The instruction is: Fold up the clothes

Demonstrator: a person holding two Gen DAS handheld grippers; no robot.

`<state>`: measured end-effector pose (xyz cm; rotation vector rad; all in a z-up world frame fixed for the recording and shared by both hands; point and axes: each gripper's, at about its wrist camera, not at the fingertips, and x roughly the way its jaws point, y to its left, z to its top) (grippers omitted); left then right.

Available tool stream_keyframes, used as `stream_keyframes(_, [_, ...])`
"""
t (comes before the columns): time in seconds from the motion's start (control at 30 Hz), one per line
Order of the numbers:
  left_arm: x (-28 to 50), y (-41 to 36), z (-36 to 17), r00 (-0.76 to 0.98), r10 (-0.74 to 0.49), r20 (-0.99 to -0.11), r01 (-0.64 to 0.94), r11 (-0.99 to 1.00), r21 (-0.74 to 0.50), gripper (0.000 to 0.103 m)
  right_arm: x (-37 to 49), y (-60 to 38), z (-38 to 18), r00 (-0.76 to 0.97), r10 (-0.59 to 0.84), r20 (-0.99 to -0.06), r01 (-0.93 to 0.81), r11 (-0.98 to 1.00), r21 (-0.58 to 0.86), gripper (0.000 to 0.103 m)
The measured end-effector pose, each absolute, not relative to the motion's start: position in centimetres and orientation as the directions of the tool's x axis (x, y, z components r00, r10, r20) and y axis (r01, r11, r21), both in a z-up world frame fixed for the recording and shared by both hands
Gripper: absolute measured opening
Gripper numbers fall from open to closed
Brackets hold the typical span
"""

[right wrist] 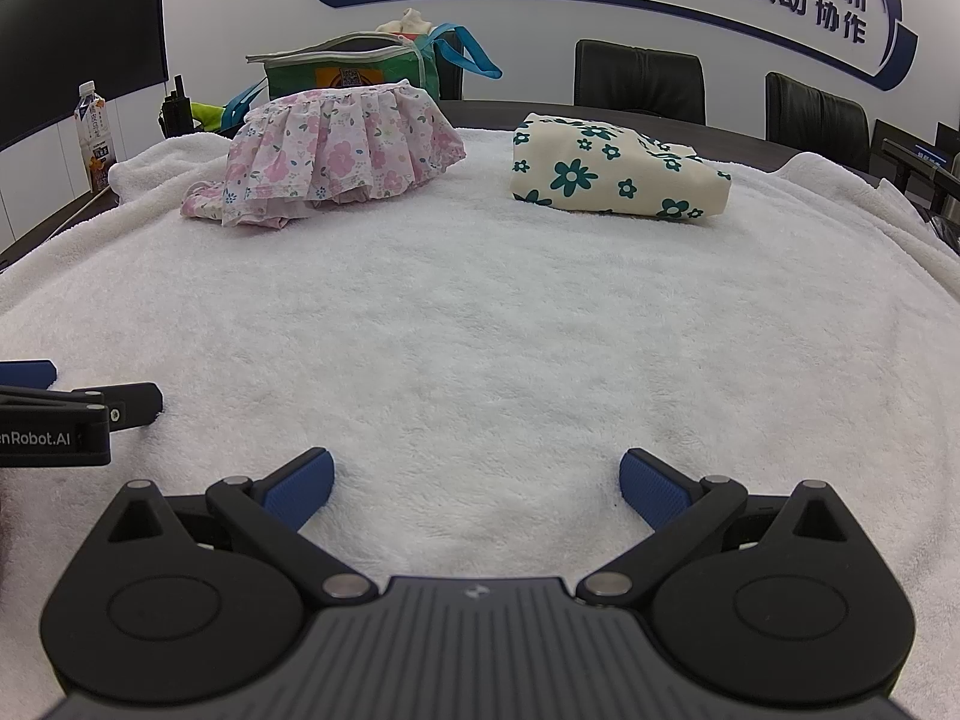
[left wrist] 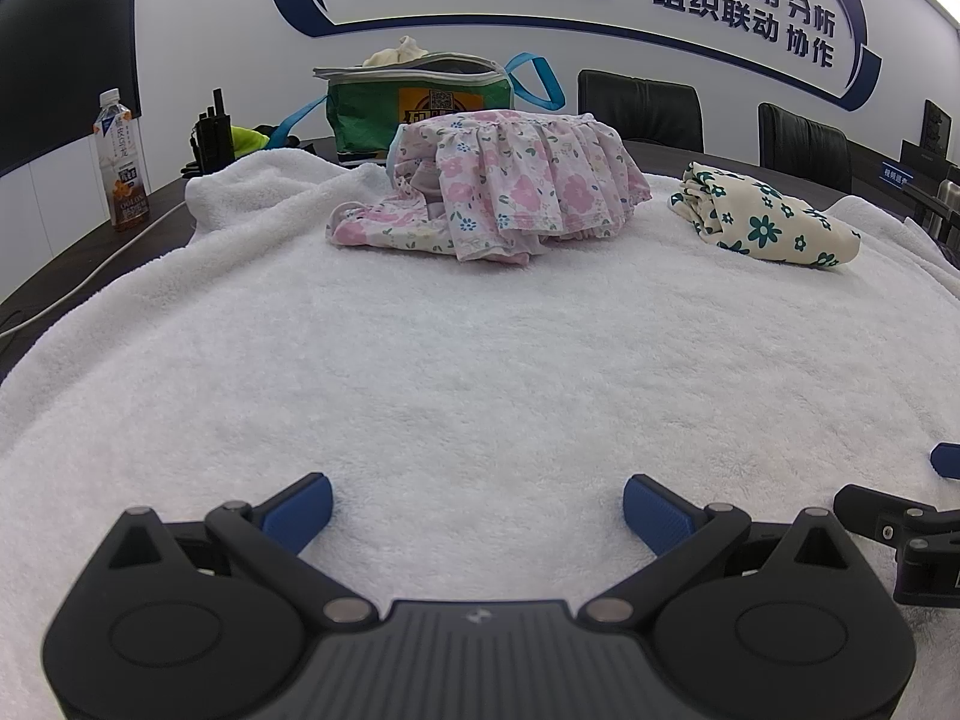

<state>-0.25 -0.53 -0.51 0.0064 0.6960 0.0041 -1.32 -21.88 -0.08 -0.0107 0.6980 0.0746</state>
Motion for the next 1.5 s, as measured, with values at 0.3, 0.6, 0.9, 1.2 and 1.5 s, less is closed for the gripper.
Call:
stream_keyframes(0.3, [-0.39, -0.76, -0.71, 0.768, 0.006, -0.641, -0.002, 1.0, 0.007, 0.103, -1.31, -21.88, -0.08, 0.764, 0.065, -0.642, -0.072, 0.997, 0.015, 0.103])
stream_keyframes(0.6, [-0.41, -0.8, -0.69, 0.768, 0.007, -0.641, -0.003, 1.0, 0.007, 0.103, -1.31, -21.86, -0.12, 0.764, 0.065, -0.642, -0.072, 0.997, 0.015, 0.103])
stream_keyframes(0.9, [-0.43, -0.82, -0.73, 0.768, 0.007, -0.641, -0.003, 1.0, 0.006, 0.103, -1.3, -21.86, -0.12, 0.764, 0.065, -0.642, -0.072, 0.997, 0.015, 0.103])
stream_keyframes(1.2, [-0.44, -0.84, -0.74, 0.768, 0.007, -0.641, -0.004, 1.0, 0.006, 0.103, -1.3, -21.86, -0.12, 0.764, 0.065, -0.642, -0.072, 0.997, 0.015, 0.103])
stream_keyframes(1.5, [-0.44, -0.85, -0.73, 0.768, 0.007, -0.64, -0.005, 1.0, 0.006, 0.103, -1.3, -21.86, -0.11, 0.764, 0.065, -0.642, -0.071, 0.997, 0.015, 0.103])
